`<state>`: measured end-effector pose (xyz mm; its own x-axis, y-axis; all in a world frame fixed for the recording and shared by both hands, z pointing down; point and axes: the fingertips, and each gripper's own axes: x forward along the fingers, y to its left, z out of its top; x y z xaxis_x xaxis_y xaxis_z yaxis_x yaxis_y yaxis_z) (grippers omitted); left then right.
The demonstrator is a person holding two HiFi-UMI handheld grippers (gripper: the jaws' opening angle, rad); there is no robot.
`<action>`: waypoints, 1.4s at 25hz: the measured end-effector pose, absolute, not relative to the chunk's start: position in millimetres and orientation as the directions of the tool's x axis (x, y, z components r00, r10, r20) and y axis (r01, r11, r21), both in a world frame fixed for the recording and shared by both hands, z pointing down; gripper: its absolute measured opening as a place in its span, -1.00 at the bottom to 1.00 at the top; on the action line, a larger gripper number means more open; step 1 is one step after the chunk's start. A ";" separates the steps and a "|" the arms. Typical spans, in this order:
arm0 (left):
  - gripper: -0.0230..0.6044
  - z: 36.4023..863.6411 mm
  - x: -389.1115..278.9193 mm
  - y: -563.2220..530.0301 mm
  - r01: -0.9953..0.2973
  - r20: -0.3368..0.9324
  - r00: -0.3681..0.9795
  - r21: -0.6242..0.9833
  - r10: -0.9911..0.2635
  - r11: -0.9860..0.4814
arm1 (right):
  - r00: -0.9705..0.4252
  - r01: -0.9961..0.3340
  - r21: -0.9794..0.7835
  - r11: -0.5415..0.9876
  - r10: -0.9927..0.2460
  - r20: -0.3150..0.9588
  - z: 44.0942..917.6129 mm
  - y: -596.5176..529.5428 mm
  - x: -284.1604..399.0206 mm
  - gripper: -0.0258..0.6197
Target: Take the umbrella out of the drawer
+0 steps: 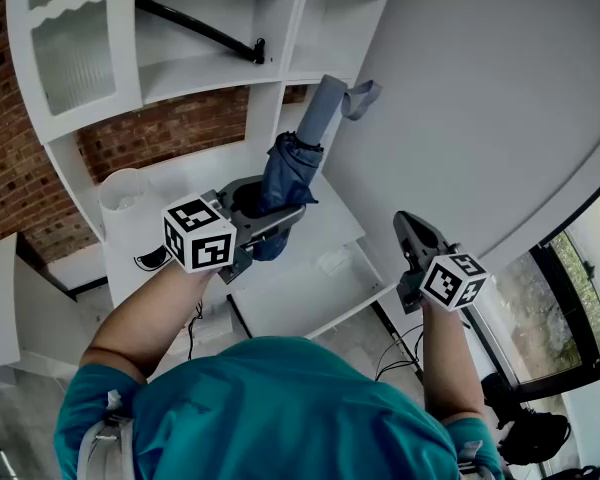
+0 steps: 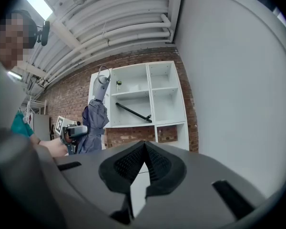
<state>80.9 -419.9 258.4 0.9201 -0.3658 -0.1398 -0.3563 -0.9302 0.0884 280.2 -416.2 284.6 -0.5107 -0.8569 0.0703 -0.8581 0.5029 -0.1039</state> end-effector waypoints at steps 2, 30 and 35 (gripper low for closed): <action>-0.10 256.6 81.0 -420.4 -0.356 -0.145 0.919 0.088 -0.365 -0.930 | -0.515 -0.856 -0.101 0.507 -0.855 0.068 284.0 -417.6 280.0 -0.86; -0.10 247.8 78.1 -405.3 -0.340 -0.162 0.923 0.083 -0.349 -0.937 | -0.524 -0.851 -0.074 0.520 -0.849 0.066 280.5 -407.8 272.6 -0.86; -0.10 246.7 77.2 -403.2 -0.339 -0.164 0.923 0.088 -0.349 -0.937 | -0.525 -0.851 -0.070 0.521 -0.848 0.066 279.8 -405.8 271.2 -0.86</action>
<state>77.2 -403.2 246.7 0.9228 -0.3488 -0.1635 -0.3385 -0.9368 0.0879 271.2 -405.8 279.8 -0.5253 -0.8484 0.0658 -0.8506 0.5212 -0.0698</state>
